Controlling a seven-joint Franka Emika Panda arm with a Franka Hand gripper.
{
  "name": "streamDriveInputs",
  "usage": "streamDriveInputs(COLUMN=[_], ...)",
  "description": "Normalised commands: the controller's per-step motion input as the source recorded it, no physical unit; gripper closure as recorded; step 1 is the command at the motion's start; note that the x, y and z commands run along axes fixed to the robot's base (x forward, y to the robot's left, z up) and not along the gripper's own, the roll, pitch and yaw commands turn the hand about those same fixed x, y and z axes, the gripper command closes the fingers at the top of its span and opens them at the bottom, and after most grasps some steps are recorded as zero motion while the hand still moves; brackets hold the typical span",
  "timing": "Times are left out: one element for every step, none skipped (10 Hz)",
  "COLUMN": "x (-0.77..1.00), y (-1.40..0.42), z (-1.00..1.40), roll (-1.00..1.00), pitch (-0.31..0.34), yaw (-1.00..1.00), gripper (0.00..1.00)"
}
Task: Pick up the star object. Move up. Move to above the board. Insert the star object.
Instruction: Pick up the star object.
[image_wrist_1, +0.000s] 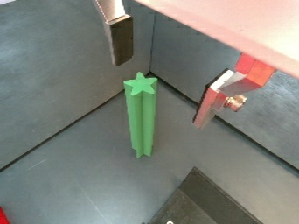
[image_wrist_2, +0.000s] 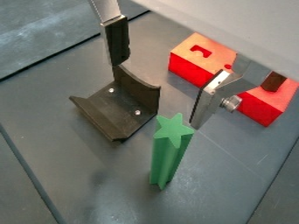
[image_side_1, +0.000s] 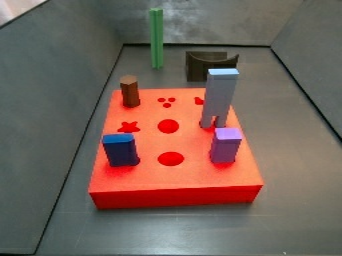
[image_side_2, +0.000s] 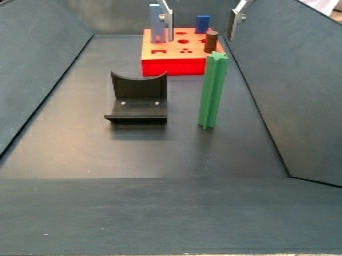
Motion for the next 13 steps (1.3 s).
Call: streamDriveInputs(x=[0.00, -0.53, -0.19, -0.01, -0.19, 0.00, -0.06, -0.15, -0.50, -0.51, -0.11, -0.02, 0.00], y=[0.00, 0.03, 0.01, 0.00, 0.02, 0.00, 0.06, 0.37, 0.35, 0.18, 0.00, 0.00, -0.11], z=[-0.16, -0.21, -0.34, -0.41, -0.18, 0.00, 0.00, 0.00, -0.07, -0.17, -0.10, -0.09, -0.15], roll=[-0.06, -0.12, -0.01, 0.00, 0.00, 0.00, -0.01, 0.00, -0.01, 0.00, -0.03, -0.05, -0.04], pitch=[-0.090, -0.149, -0.029, -0.023, -0.039, -0.003, -0.016, 0.000, -0.011, -0.044, -0.056, -0.090, -0.081], yaw=[0.00, 0.42, 0.99, 1.00, 0.97, 0.11, 0.00, 0.15, 0.32, 0.44, 0.20, 0.06, 0.02], gripper=[0.00, 0.00, 0.00, 0.00, 0.00, 0.00, 0.00, 0.00, 0.00, 0.00, 0.00, 0.00, 0.00])
